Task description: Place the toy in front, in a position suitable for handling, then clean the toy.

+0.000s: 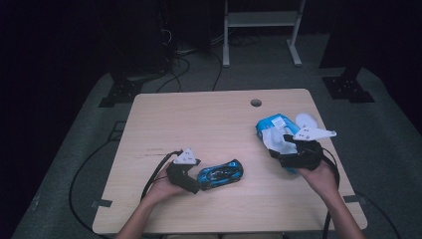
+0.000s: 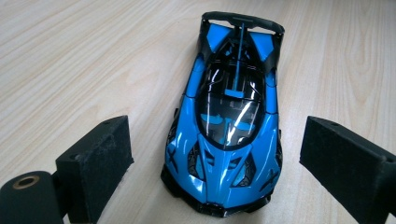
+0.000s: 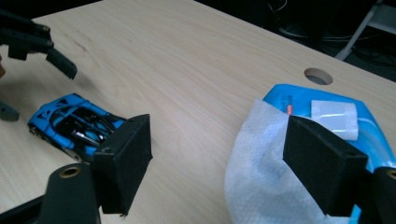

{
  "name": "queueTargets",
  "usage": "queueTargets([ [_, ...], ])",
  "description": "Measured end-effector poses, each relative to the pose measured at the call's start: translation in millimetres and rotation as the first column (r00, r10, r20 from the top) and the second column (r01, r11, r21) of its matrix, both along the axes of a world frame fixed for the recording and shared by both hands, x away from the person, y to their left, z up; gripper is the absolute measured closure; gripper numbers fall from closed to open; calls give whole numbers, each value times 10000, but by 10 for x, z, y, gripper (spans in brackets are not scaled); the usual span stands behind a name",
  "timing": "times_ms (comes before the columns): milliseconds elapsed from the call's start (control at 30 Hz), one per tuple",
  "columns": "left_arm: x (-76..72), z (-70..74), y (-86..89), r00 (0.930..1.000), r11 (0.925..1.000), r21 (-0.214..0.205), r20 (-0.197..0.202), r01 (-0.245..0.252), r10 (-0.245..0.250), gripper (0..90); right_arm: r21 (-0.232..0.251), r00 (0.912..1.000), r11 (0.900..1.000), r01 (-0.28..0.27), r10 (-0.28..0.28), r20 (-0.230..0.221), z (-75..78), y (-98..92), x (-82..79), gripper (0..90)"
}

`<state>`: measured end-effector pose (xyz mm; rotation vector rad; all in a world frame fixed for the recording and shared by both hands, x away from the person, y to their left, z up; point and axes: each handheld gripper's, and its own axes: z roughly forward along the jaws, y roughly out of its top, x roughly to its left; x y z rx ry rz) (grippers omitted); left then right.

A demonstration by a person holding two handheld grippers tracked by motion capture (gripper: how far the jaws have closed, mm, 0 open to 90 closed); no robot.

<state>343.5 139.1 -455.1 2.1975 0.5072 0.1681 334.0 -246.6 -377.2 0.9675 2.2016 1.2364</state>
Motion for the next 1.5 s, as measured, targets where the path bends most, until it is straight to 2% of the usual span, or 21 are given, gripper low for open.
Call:
queueTargets([
  [33, -8, 4, -5, 10000, 10000, 7, 21, 21, -21, 85, 72, 10000, 10000, 36, -37, 60, 12, -2, 17, 226],
  [133, -30, 8, -9, 9999, 10000, 11, 157, 53, -53, 86, -261, 9998, 9994, 208, -207, 41, 31, -7, 115, 223],
  [267, -14, -11, -4, 10000, 10000, -24, 42, -12, 12, 86, -300, 9992, 9988, 388, -390, -52, 37, -33, 191, 224],
  [333, -7, -17, -4, 10000, 10000, -29, 35, -57, 58, 86, -221, 9982, 9985, 510, -517, -298, 23, -52, 256, 223],
  [400, -2, -19, -6, 9999, 9999, 13, 68, -104, 104, 85, -465, 9972, 9970, 625, -643, -389, 8, -57, 323, 224],
  [500, -4, -33, -19, 9999, 9998, 194, 122, -87, 84, 85, -667, 9965, 9949, 762, -783, -289, 22, -62, 409, 224],
  [600, -11, -40, -26, 9999, 9997, 258, 102, -41, 38, 85, -710, 9953, 9931, 929, -945, -193, 48, -65, 444, 226],
  [633, -16, -41, -29, 9999, 9997, 254, 104, -11, 9, 85, -941, 9936, 9894, 1108, -1125, -139, 80, -70, 486, 226],
  [767, -25, -49, -40, 9999, 9997, 248, 105, -3, 0, 85, -1071, 9908, 9852, 1342, -1350, 0, 100, -79, 538, 232],
  [967, -27, -57, -16, 9999, 9995, 318, 125, 26, -30, 85, -1272, 9895, 9848, 1182, -1275, -679, -63, -31, 634, 249],
  [1000, -27, -58, -14, 9999, 9995, 320, 119, 21, -24, 85, -1612, 9874, 9793, 1222, -1364, -799, -135, -18, 649, 282],
  [1100, -29, -65, -12, 10000, 9994, 346, 84, 28, -31, 85, -1748, 9849, 9767, 1249, -1433, -969, -192, -28, 662, 294],
  [1133, -29, -70, -15, 10000, 9994, 354, 78, 42, -45, 85, -1784, 9822, 9747, 1344, -1549, -1063, -221, -37, 667, 303],
  [1167, -30, -73, -18, 10000, 9993, 375, 81, 46, -49, 85, -1873, 9748, 9723, 1401, -1686, -1462, -273, -63, 693, 334],
  [1233, -34, -76, -26, 9999, 9988, 482, 79, 90, -93, 85, -1938, 9735, 9709, 1406, -1712, -1514, -287, -75, 699, 355],
  [1267, -40, -80, -32, 9998, 9983, 558, 110, 137, -143, 86, -1899, 9717, 9695, 1548, -1841, -1477, -311, -100, 697, 420],
  [1333, -42, -82, -32, 9998, 9979, 625, 106, 183, -190, 85, -1832, 9703, 9700, 1600, -1887, -1516, -320, -111, 694, 443],
  [1400, -41, -94, -32, 9998, 9976, 682, 114, 148, -157, 85, -1805, 9641, 9696, 1653, -1974, -1774, -374, -170, 689, 520],
  [1467, -38, -97, -29, 9998, 9975, 698, 107, 142, -150, 86, -1818, 9637, 9692, 1658, -1984, -1788, -387, -183, 684, 538],
  [1500, -35, -98, -24, 9999, 9974, 706, 92, 119, -125, 85, -1729, 9619, 9704, 1688, -2005, -1860, -397, -227, 677, 594],
])
